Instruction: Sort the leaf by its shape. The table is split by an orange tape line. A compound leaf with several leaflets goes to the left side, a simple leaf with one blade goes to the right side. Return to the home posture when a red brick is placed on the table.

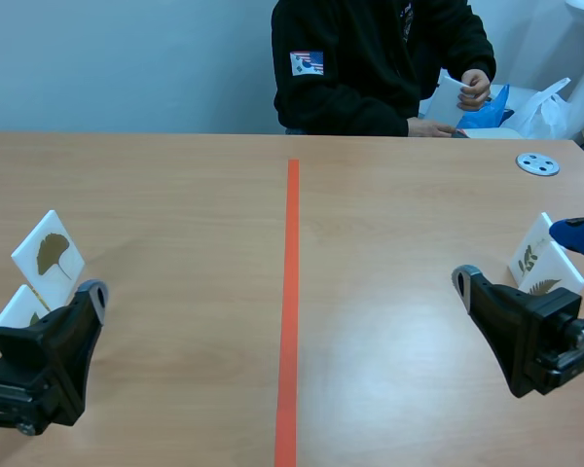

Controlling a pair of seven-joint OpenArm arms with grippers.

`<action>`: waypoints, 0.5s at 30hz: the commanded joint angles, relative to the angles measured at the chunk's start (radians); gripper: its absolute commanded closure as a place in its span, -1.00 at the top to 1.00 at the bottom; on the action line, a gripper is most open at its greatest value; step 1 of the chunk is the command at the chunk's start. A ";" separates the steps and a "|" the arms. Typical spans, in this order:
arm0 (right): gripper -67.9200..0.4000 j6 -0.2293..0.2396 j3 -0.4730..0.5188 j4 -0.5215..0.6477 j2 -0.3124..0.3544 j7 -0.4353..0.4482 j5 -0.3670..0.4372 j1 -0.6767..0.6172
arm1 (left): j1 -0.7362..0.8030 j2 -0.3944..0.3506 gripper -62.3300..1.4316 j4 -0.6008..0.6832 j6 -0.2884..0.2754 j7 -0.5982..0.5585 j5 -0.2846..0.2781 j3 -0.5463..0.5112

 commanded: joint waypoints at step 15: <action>1.00 0.000 0.016 0.006 -0.009 0.014 0.014 0.001 | -0.135 -0.125 1.00 0.091 -0.114 0.220 0.021 0.117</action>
